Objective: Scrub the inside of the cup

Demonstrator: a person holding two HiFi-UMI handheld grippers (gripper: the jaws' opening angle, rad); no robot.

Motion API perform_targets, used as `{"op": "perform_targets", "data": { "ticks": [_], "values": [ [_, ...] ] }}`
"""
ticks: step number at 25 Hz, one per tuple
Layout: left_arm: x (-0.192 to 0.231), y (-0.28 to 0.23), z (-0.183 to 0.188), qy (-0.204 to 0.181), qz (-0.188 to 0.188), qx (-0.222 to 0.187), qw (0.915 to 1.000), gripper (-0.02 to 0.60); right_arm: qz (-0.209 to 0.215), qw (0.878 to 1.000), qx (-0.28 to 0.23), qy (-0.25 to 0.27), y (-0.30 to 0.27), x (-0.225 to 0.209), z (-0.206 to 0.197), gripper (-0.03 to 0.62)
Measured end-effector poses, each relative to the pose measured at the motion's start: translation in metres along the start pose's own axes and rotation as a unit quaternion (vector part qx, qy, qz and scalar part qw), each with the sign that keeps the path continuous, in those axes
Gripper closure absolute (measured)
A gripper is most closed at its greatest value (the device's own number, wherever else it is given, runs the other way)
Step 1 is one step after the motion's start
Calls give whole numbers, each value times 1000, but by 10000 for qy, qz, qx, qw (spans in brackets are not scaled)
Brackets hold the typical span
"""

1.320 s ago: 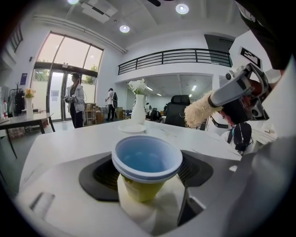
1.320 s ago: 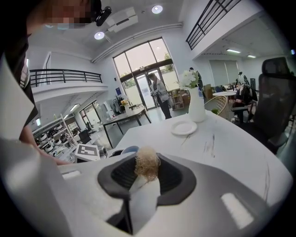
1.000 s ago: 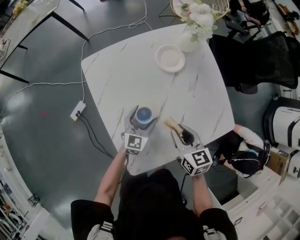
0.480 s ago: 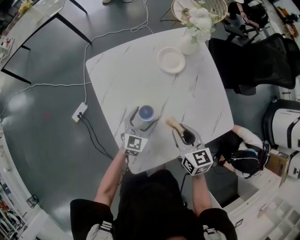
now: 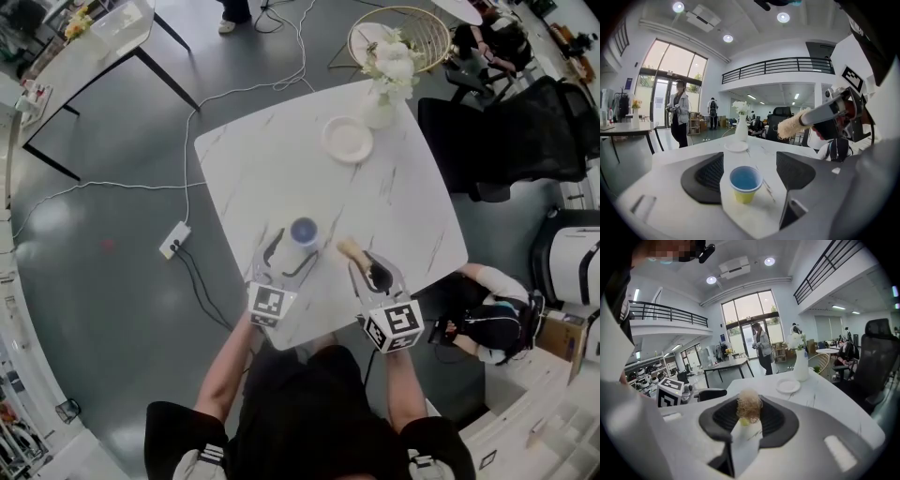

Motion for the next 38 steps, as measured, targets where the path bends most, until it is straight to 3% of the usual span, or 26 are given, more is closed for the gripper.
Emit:
{"op": "perform_targets", "data": {
  "ticks": [4, 9, 16, 25, 31, 38],
  "values": [
    [-11, 21, 33, -170, -74, -166, 9997, 271, -201, 9996, -99, 152, 7, 2, 14, 485],
    [-15, 48, 66, -289, 134, -374, 9988, 359, -502, 9975, -275, 418, 17, 5, 31, 485],
    [-23, 80, 102, -460, 419, -674, 9958, 411, -599, 9928, -652, 805, 36, 16, 64, 484],
    [-49, 114, 122, -602, 398, -849, 9938, 514, -675, 9886, -999, 902, 66, 24, 79, 485],
    [-54, 128, 110, -493, 567, -674, 9949, 564, -726, 9877, -1113, 819, 79, 26, 73, 485],
    [-65, 142, 108, -353, 589, -714, 9951, 574, -735, 9884, -1089, 756, 92, 32, 63, 484]
  ]
}}
Point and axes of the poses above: the fingertips, and each gripper's own axes: y backward along the fingers, x to its left, z out of its top, the point moved 4 cm from there along y, backward along the fingers, and after that the axes turned 12 degrees about y, right-handed, at the moved point
